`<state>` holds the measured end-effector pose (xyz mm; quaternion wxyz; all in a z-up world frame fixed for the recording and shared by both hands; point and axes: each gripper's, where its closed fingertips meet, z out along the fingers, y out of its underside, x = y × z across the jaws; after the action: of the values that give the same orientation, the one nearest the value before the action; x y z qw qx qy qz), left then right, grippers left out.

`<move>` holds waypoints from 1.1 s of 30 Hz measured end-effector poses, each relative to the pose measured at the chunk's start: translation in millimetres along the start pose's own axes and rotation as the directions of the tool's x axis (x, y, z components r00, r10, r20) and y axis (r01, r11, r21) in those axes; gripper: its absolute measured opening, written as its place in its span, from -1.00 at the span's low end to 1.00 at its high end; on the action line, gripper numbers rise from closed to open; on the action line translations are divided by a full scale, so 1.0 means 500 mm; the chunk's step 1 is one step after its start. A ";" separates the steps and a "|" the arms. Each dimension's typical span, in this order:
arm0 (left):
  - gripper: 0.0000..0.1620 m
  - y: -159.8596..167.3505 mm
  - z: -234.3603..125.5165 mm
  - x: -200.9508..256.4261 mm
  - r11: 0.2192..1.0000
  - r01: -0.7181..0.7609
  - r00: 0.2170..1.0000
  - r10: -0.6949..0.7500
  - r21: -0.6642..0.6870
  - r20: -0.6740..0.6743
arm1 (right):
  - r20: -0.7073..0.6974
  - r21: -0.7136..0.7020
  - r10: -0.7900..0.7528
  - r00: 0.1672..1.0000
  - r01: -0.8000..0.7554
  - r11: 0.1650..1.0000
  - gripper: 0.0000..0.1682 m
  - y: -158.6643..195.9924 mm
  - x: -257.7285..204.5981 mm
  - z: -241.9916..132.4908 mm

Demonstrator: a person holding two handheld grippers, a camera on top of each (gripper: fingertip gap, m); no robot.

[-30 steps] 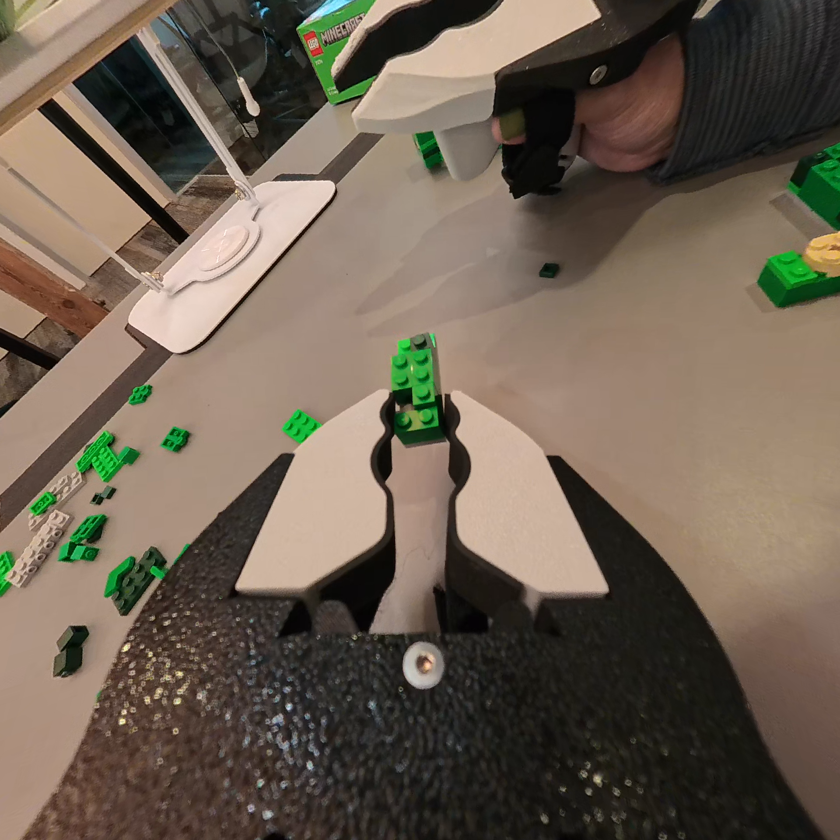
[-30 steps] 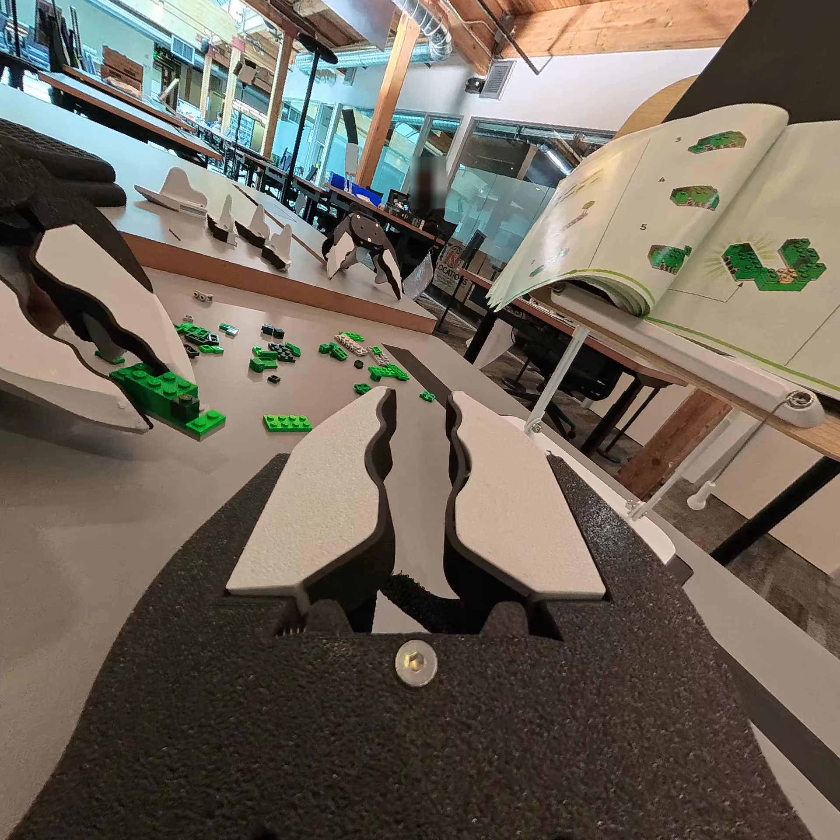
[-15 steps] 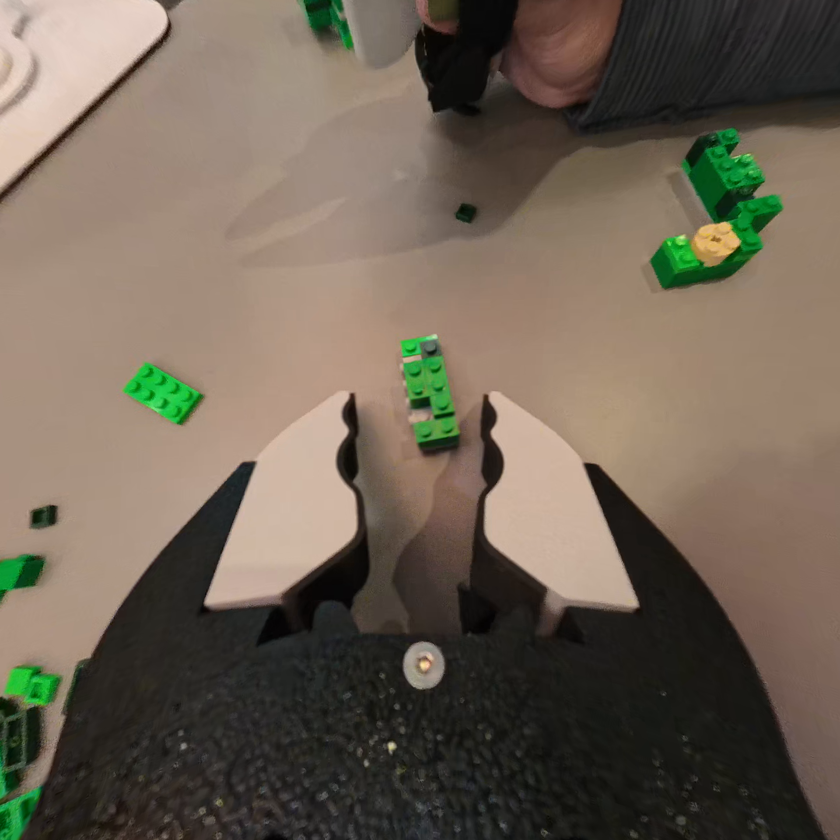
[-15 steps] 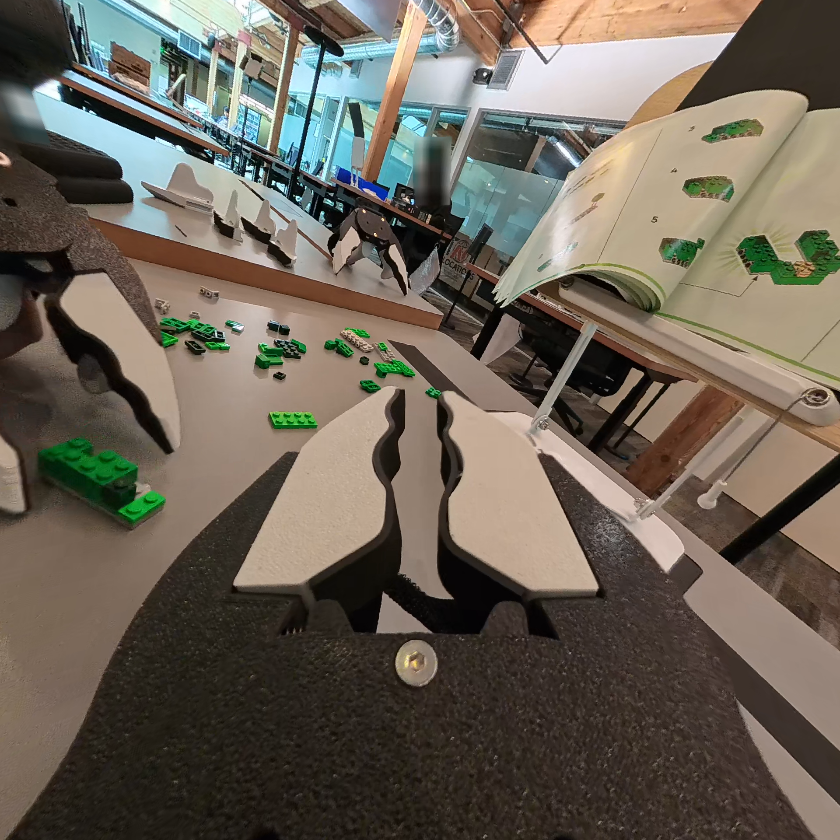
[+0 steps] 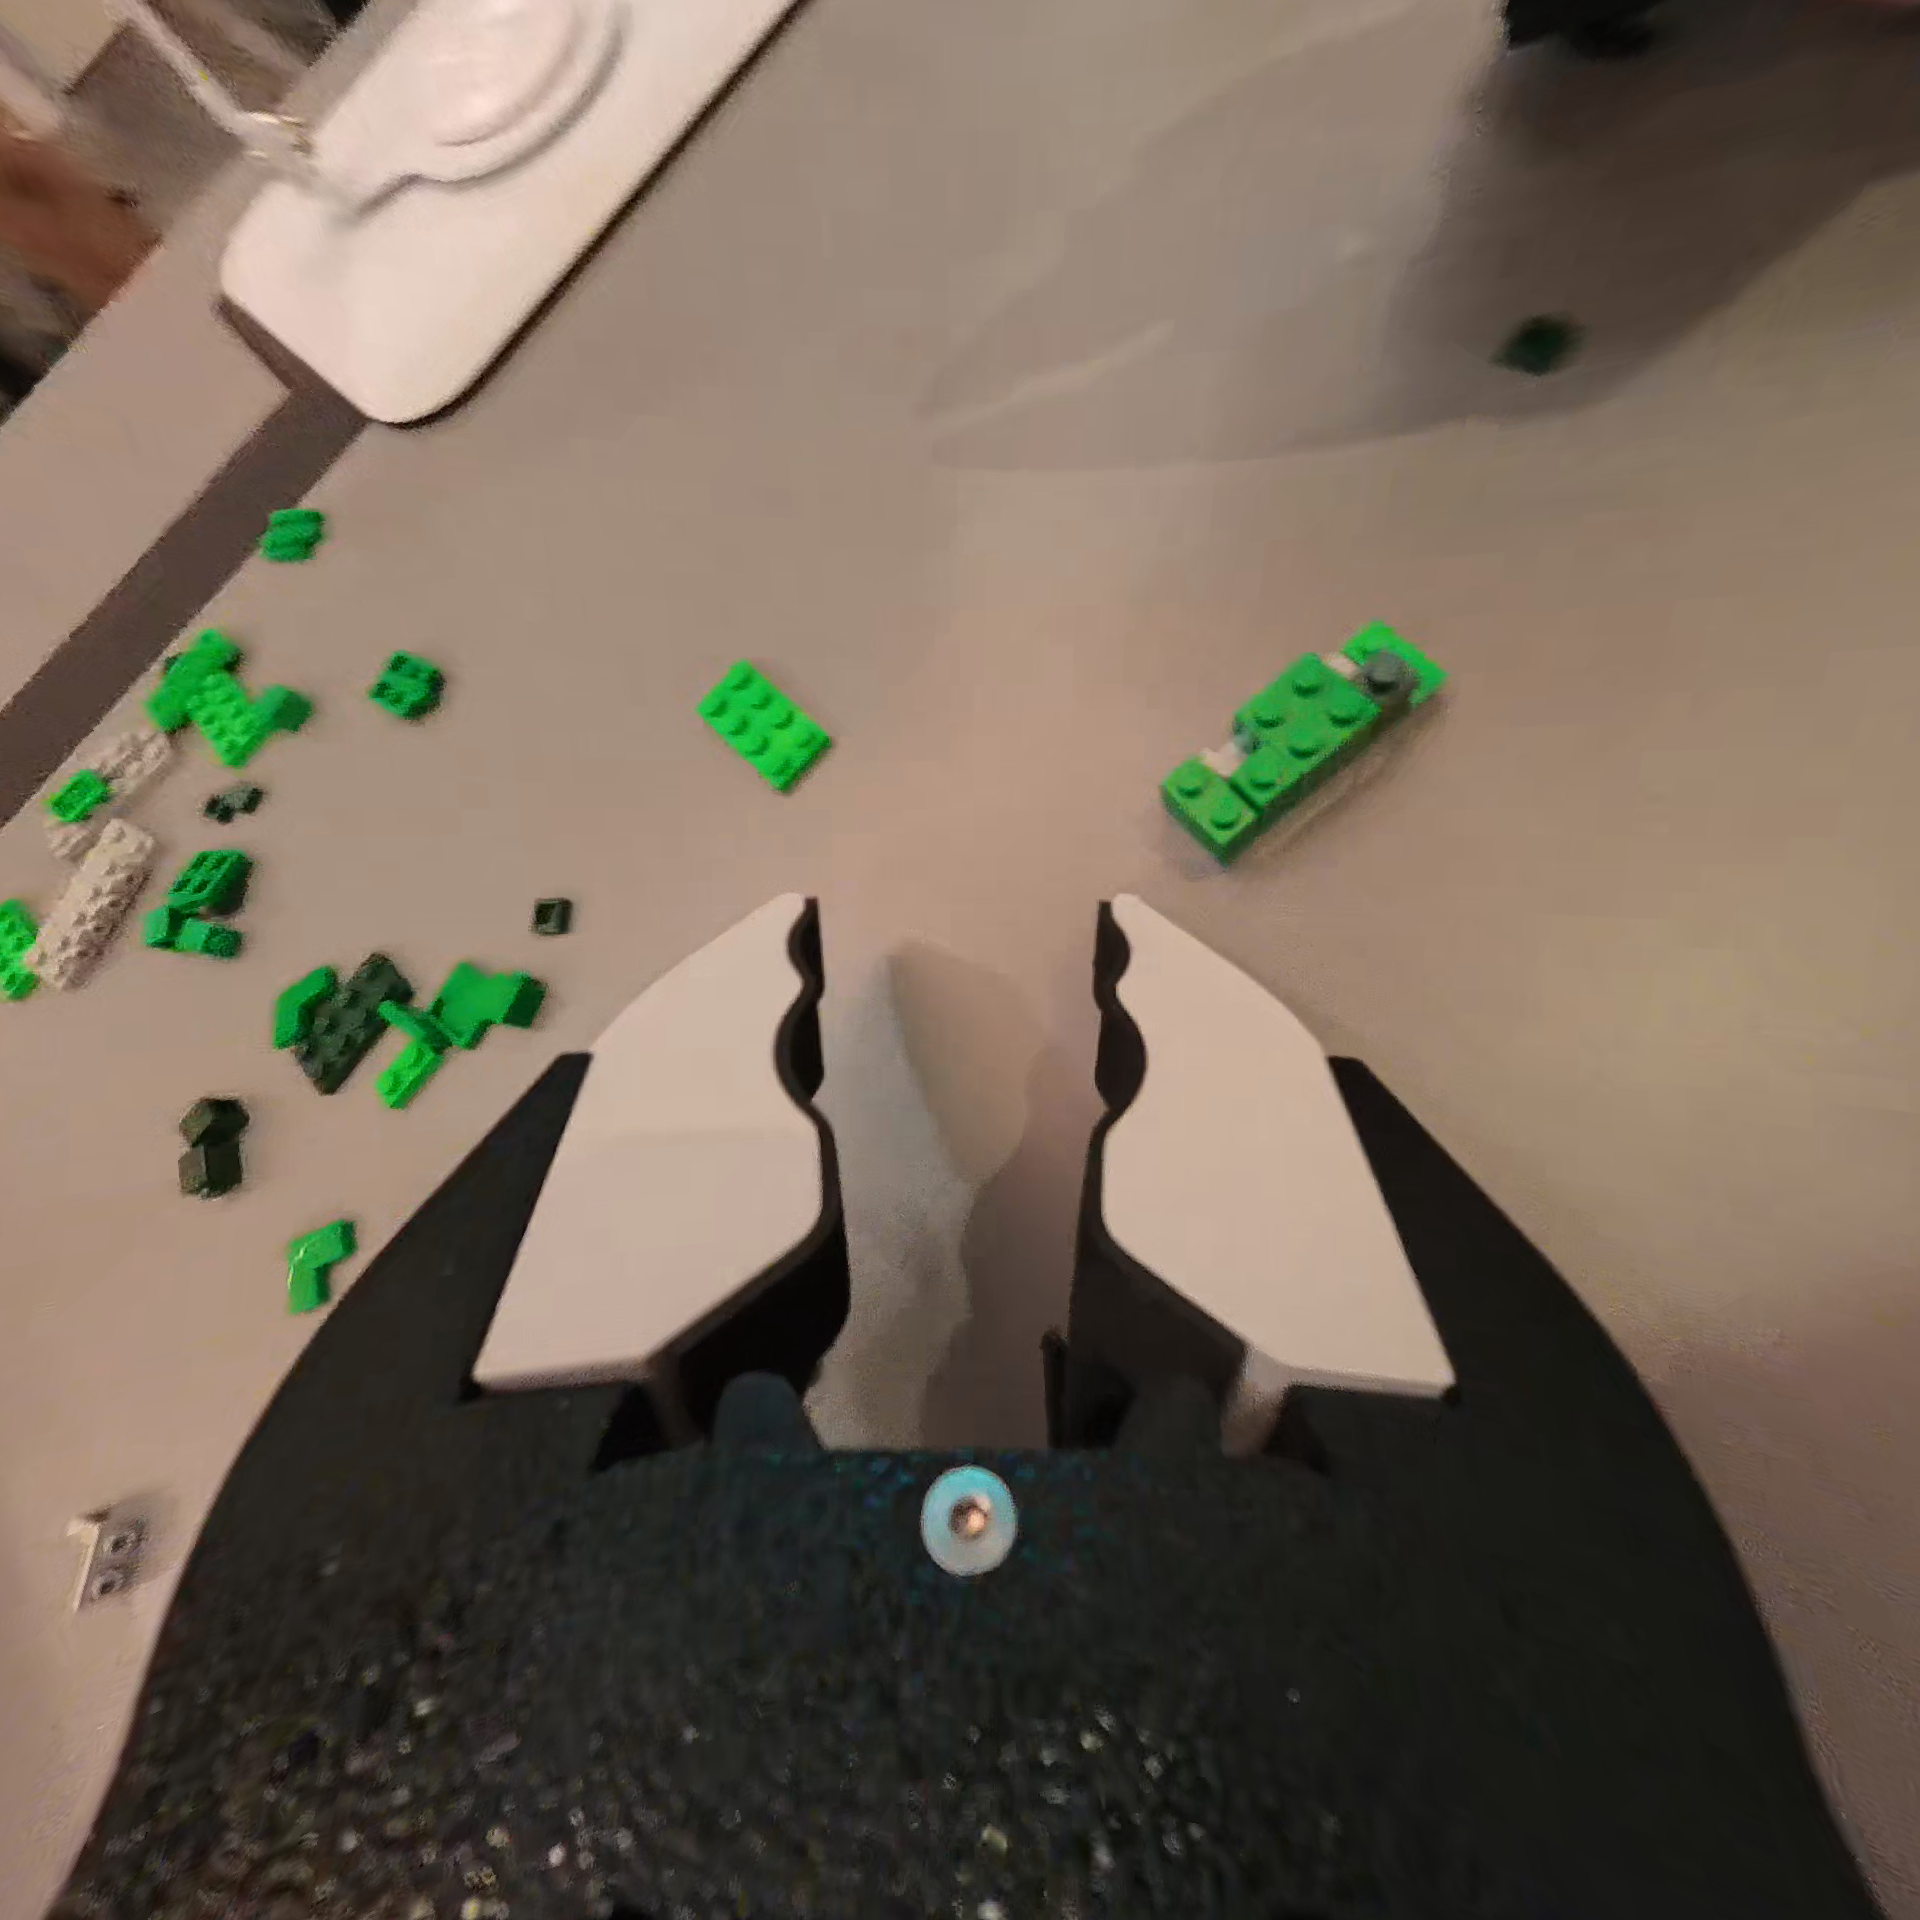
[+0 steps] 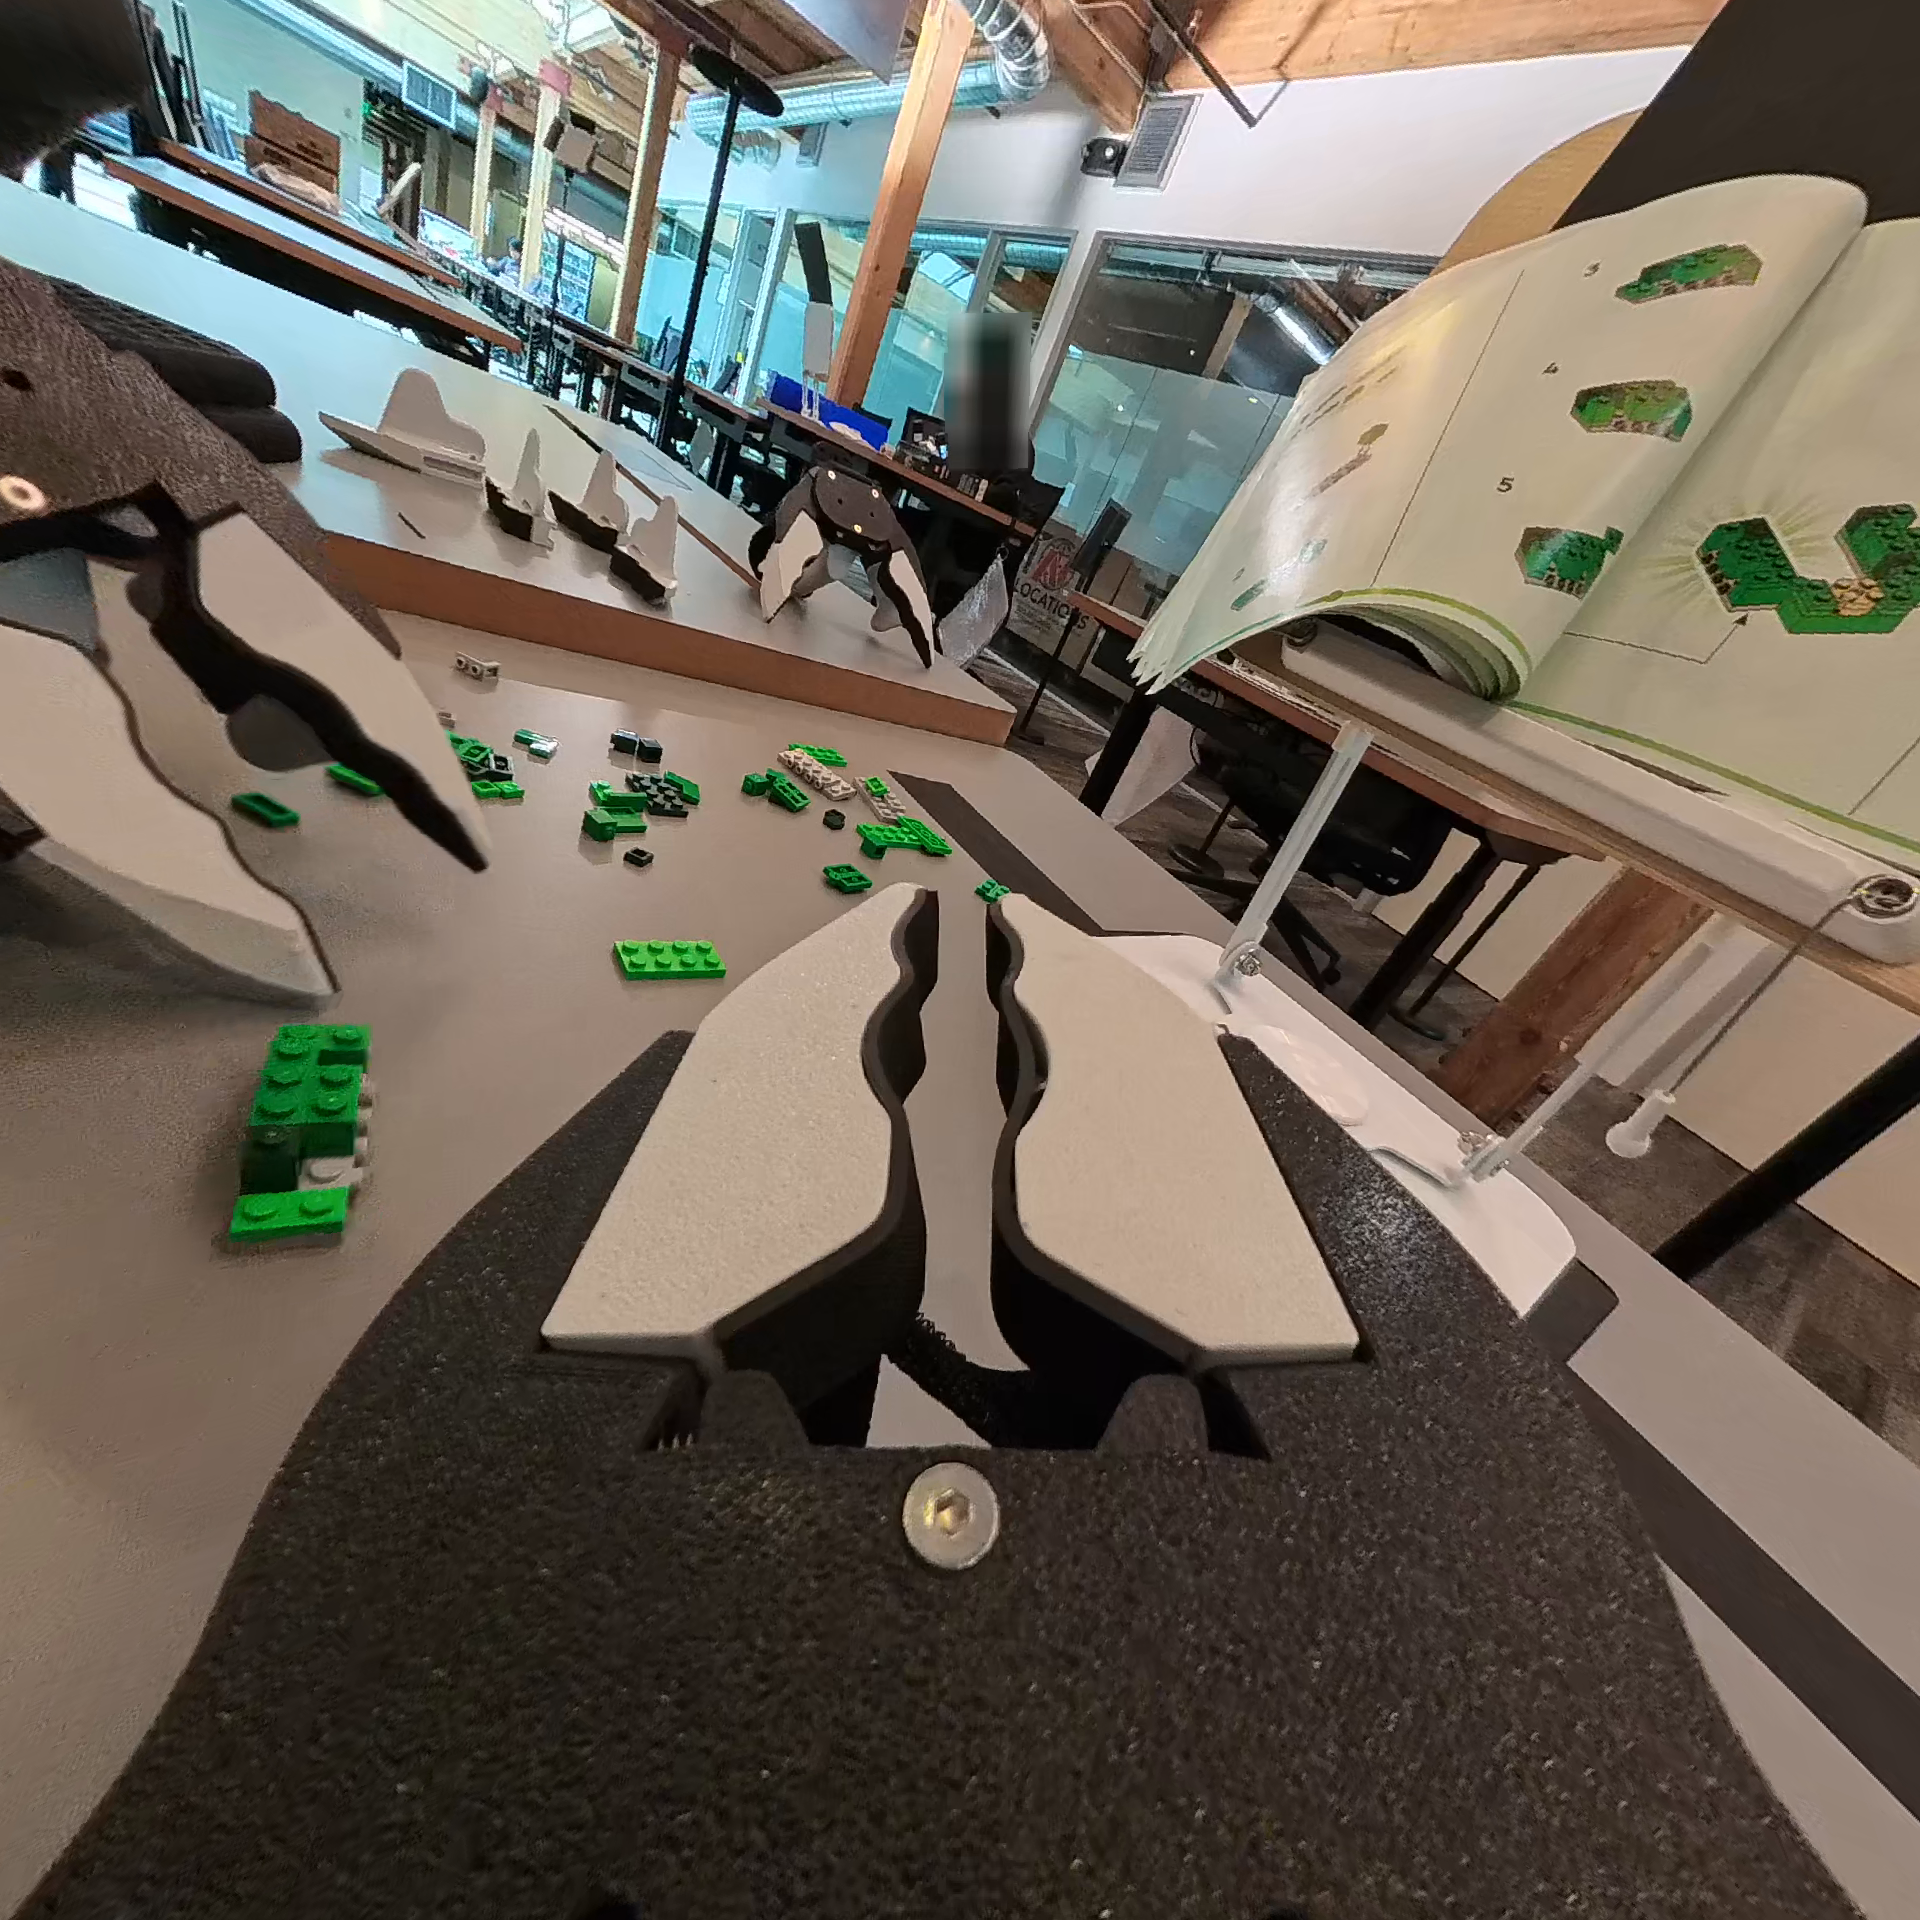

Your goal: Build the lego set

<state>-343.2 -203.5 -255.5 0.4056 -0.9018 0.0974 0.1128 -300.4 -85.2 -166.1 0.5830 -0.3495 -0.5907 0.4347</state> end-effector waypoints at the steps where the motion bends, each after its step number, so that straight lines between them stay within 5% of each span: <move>1: -0.39 -0.006 -0.001 -0.002 0.999 0.026 1.000 -0.027 0.021 0.002 | 0.000 0.001 0.000 1.000 0.000 1.000 -0.91 0.000 0.000 0.000; 7: -0.32 -0.036 -0.009 0.067 0.989 0.117 0.959 -0.088 0.091 -0.268 | 0.002 -0.001 -0.001 1.000 0.001 1.000 -0.91 0.000 -0.001 0.001; 14: -0.41 -0.065 0.043 0.027 0.996 -0.022 0.996 0.030 0.089 -0.086 | 0.006 -0.003 -0.004 1.000 0.004 1.000 -0.92 0.000 -0.003 0.003; 17: -0.29 -0.057 0.050 0.014 0.999 0.020 1.000 -0.020 0.028 -0.013 | 0.004 0.000 -0.004 1.000 0.004 1.000 -0.92 0.000 -0.003 0.002; 23: -0.09 -0.094 0.030 0.077 0.968 0.227 0.966 -0.211 0.103 -0.152 | 0.003 0.000 0.003 1.000 -0.003 1.000 -0.92 0.000 -0.001 0.002; 33: -0.06 -0.062 0.051 0.070 0.988 0.153 0.987 -0.153 -0.009 -0.055 | 0.008 -0.003 -0.004 1.000 0.004 1.000 -0.93 0.000 -0.003 0.002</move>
<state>-304.5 -167.1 -259.9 0.4079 -0.9105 0.0389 0.0564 -301.3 -86.9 -166.8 0.5808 -0.3473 -0.5944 0.4343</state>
